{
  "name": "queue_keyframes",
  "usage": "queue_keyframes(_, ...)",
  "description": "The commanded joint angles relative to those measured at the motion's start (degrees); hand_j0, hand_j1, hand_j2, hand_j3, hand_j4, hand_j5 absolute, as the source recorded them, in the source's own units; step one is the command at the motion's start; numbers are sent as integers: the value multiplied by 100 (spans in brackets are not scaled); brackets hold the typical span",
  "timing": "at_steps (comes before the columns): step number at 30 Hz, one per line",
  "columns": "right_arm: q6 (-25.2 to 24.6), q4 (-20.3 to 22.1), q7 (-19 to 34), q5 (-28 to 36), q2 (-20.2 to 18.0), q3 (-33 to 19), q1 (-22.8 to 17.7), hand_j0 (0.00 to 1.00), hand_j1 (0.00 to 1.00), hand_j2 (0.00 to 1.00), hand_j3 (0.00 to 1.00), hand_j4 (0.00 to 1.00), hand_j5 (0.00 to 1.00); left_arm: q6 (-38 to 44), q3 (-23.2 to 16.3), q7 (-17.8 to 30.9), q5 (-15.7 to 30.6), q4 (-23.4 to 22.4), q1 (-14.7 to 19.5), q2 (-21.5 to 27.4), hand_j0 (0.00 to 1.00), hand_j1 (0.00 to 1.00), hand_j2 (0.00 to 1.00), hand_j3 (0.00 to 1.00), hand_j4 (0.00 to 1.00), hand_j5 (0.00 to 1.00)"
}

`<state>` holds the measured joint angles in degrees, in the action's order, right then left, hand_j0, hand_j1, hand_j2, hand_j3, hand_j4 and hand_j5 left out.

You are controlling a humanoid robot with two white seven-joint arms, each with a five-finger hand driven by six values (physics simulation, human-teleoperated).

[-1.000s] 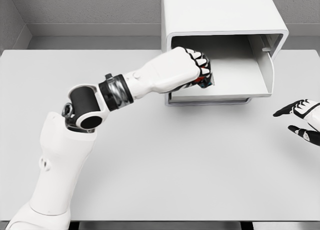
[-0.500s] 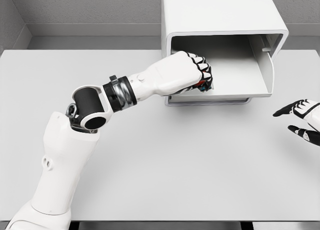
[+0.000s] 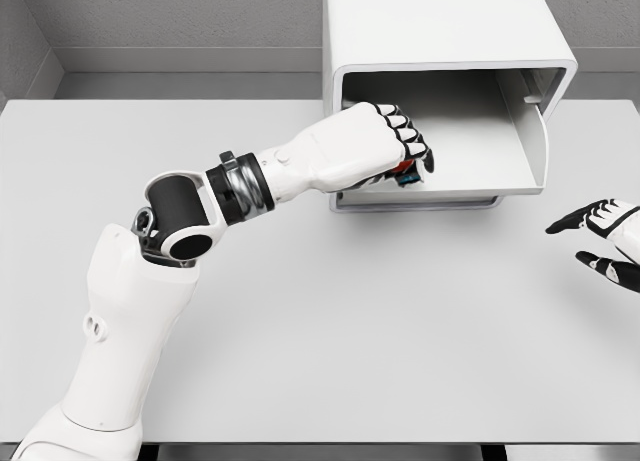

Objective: Slide open multi-storey tabletop storage cabinets and put open load switch and slide close multi-storey tabletop storage cabinets

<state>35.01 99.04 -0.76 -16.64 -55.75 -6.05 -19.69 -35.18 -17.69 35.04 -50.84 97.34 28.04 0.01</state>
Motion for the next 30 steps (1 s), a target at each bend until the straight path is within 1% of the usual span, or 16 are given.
queue_keyframes(1, -1, 2, -3, 38, -6, -1, 0, 66, 66, 66, 66, 66, 66, 18, 2, -4, 13, -4, 0, -1, 66, 66, 66, 66, 66, 66)
queue_keyframes(6, -1, -7, -3, 38, -6, -1, 0, 66, 66, 66, 66, 66, 66, 18, 2, -4, 4, -13, 0, -1, 67, 67, 67, 67, 67, 67)
queue_keyframes(8, -1, -7, -3, 38, -6, -1, 0, 66, 66, 66, 66, 66, 66, 18, 2, -4, 4, -13, 0, -1, 72, 72, 72, 72, 72, 72)
queue_keyframes(10, -1, -7, -3, 38, -6, -1, 0, 66, 66, 66, 66, 66, 66, 18, 2, -4, 4, -13, 0, -1, 72, 72, 72, 72, 72, 72)
queue_keyframes(11, -1, -25, -3, 38, -6, -1, 0, 66, 66, 66, 66, 66, 66, 18, 2, -4, 4, -22, 0, -1, 75, 75, 75, 75, 75, 75)
queue_keyframes(14, -1, -42, -3, 38, -6, -1, 9, 66, 66, 66, 66, 66, 66, 18, 2, -4, 4, -13, 0, -1, 77, 77, 77, 77, 77, 77)
queue_keyframes(18, -1, -7, -3, 38, -6, -10, 9, 66, 66, 66, 66, 66, 66, 18, 2, -4, 4, -4, 0, -1, 78, 78, 78, 78, 78, 78)
queue_keyframes(22, -1, -16, -3, 38, -6, -10, 9, 66, 66, 66, 66, 66, 66, 18, 20, -4, 4, 48, 0, -1, 86, 86, 86, 86, 86, 86)
queue_keyframes(24, -1, -16, -3, 38, -6, -10, 0, 66, 66, 66, 66, 66, 66, 18, 20, -4, 4, 48, 0, -1, 89, 89, 89, 89, 89, 89)
queue_keyframes(27, -1, -25, -3, 38, -6, -10, 9, 66, 66, 66, 66, 66, 66, 18, 37, -4, 57, 119, 0, -1, 90, 90, 90, 90, 90, 90)
queue_keyframes(30, -1, -25, -3, 38, -6, -10, 0, 66, 66, 66, 66, 66, 66, 18, 64, -4, 57, 347, -18, -1, 90, 90, 90, 90, 90, 90)
